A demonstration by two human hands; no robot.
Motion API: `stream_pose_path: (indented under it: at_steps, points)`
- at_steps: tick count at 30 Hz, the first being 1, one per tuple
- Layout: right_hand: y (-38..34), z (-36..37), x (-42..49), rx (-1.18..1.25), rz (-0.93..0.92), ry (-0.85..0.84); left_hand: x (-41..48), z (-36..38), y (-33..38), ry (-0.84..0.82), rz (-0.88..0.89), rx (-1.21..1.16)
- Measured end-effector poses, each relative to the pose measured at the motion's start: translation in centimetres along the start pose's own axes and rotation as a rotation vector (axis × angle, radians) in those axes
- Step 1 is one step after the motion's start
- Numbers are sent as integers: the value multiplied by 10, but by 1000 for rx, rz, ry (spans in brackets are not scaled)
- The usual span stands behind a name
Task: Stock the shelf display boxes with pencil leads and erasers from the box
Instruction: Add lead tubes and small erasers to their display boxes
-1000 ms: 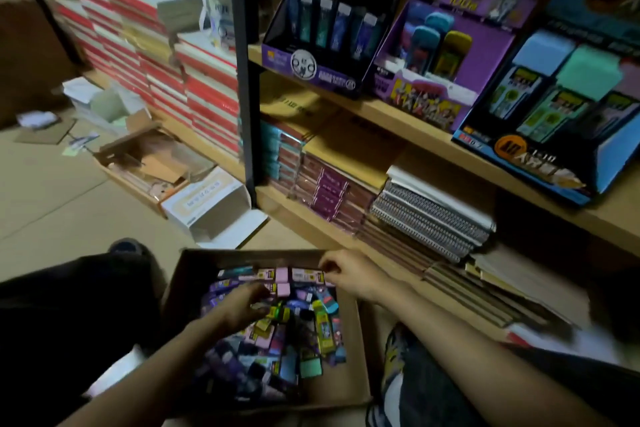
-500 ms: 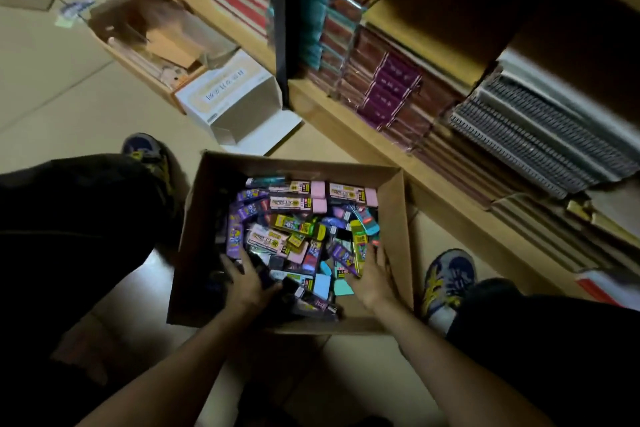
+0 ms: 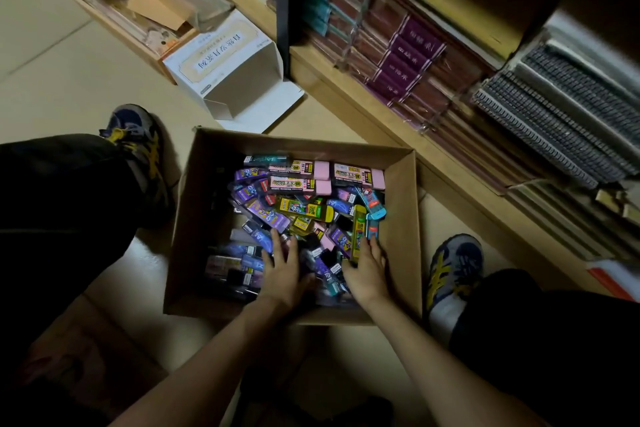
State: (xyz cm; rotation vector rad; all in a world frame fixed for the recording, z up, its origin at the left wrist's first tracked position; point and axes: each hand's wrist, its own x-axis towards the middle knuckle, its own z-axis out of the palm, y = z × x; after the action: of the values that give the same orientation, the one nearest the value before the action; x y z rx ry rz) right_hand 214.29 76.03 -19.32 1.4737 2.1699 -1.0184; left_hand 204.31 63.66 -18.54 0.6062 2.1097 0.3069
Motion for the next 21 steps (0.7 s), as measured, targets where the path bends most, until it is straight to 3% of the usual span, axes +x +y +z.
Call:
stream_pose_path:
  at_steps: [5,8,10,16,21]
  points:
    - [0,-10,1,228,11,151,-10,-15,0,354,-24,-123]
    - [1,-16,7,325,50,181,-3,-28,-13,470,-72,-161]
    - [2,-16,11,393,58,215,5,-34,-25,505,-99,-233]
    - [-5,-6,19,523,104,295,29,-46,-28,548,-454,-828]
    - [-13,-2,22,641,150,283,39,-49,-12,585,-649,-841]
